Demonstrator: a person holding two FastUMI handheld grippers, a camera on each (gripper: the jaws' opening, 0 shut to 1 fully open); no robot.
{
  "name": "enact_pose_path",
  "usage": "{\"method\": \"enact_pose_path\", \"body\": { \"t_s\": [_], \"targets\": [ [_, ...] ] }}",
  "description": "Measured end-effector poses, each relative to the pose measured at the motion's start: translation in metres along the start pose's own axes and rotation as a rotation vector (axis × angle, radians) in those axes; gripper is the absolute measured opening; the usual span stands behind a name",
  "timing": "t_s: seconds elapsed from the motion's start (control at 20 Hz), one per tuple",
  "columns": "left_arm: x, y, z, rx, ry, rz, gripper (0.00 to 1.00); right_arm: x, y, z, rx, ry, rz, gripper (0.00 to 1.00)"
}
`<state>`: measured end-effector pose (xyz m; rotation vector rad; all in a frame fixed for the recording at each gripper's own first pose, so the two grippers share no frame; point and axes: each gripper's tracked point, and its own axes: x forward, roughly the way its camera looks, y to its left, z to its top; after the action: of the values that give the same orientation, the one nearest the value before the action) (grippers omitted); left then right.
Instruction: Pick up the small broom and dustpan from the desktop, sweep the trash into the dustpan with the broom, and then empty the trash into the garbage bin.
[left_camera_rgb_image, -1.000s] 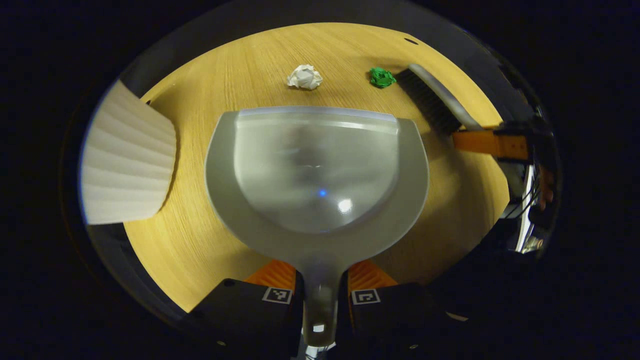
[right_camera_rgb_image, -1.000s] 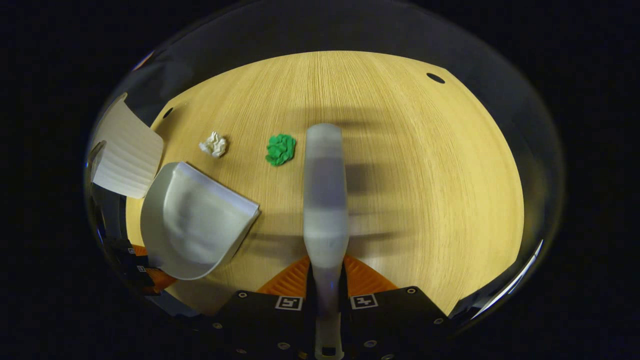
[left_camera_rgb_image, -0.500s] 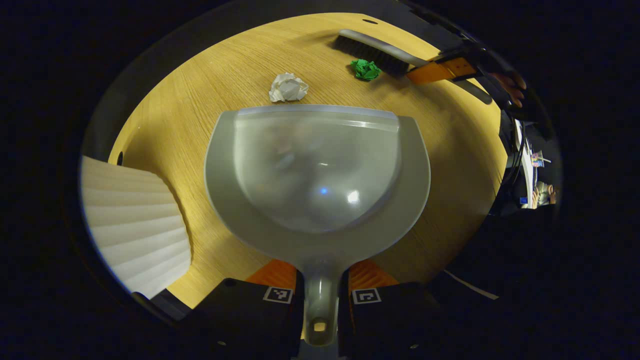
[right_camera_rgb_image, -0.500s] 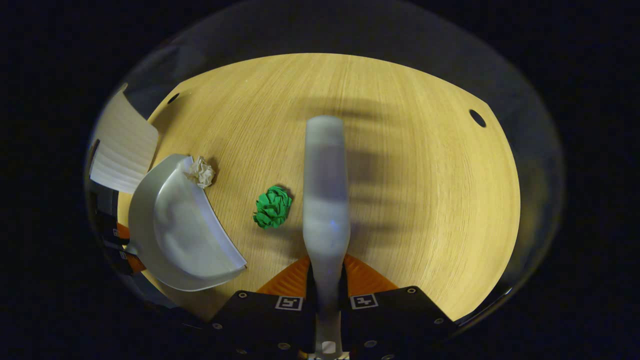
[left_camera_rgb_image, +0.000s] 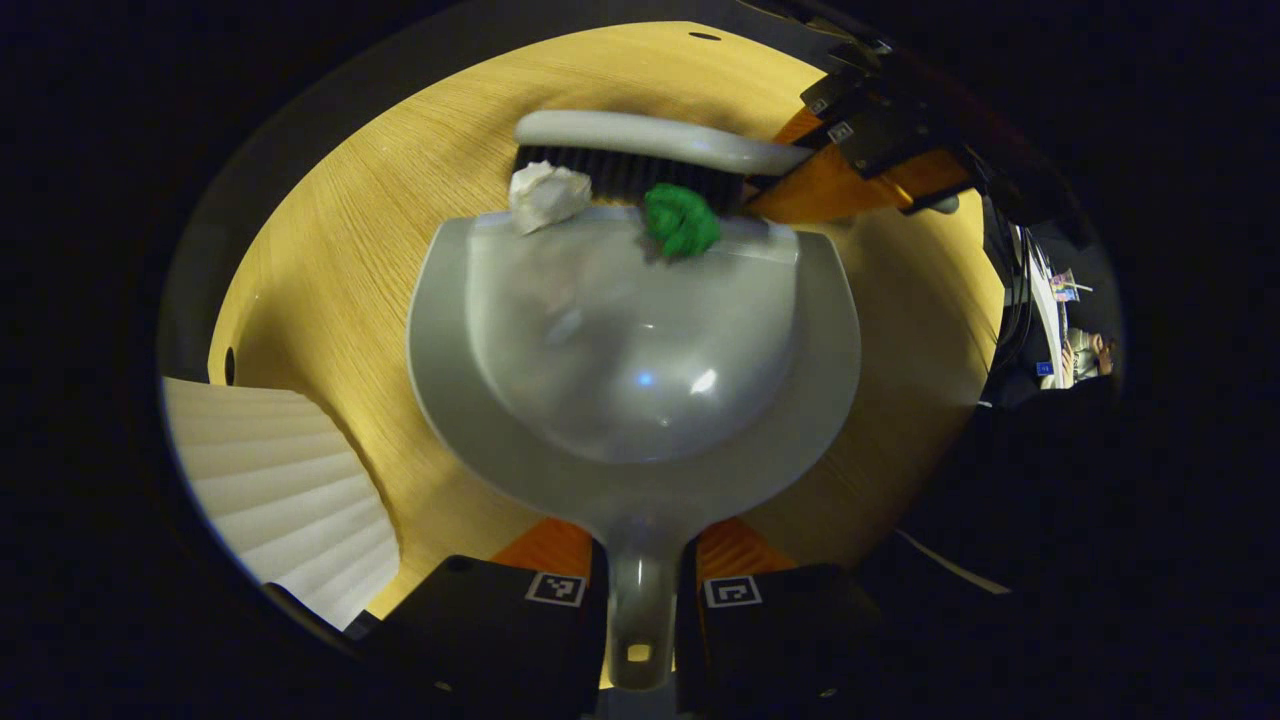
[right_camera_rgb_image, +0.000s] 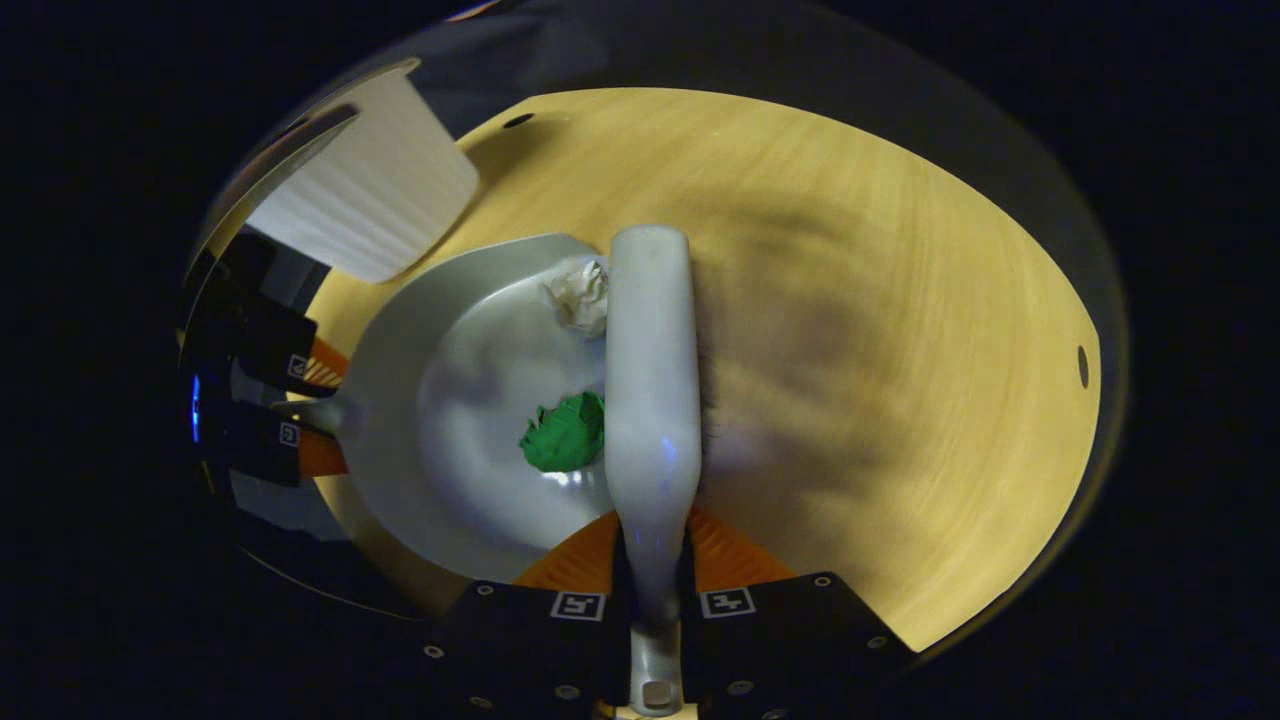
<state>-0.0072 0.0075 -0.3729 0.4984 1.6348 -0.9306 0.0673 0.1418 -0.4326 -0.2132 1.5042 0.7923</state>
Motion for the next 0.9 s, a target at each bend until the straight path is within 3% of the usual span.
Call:
{"method": "enact_pose_path", "body": {
  "t_s": [0.2, 0.35, 0.6, 0.9],
  "targets": [
    [0.002, -0.010, 0.001, -0.044, -0.015, -0.015, 0.29, -0.021, 0.005, 0.024, -0.036, 0.002, 0.075, 0.20],
    [0.004, -0.017, 0.003, -0.112, -0.037, -0.022, 0.29, -0.017, 0.001, 0.020, 0.017, -0.039, 0.025, 0.20],
    [0.009, -0.030, 0.012, -0.240, -0.069, -0.025, 0.29, -0.035, -0.047, 0.019, 0.191, -0.118, -0.089, 0.19],
    [0.015, -0.039, 0.031, -0.346, -0.143, -0.010, 0.28, -0.036, -0.075, -0.026, 0.351, -0.142, -0.155, 0.20]
  ]
}}
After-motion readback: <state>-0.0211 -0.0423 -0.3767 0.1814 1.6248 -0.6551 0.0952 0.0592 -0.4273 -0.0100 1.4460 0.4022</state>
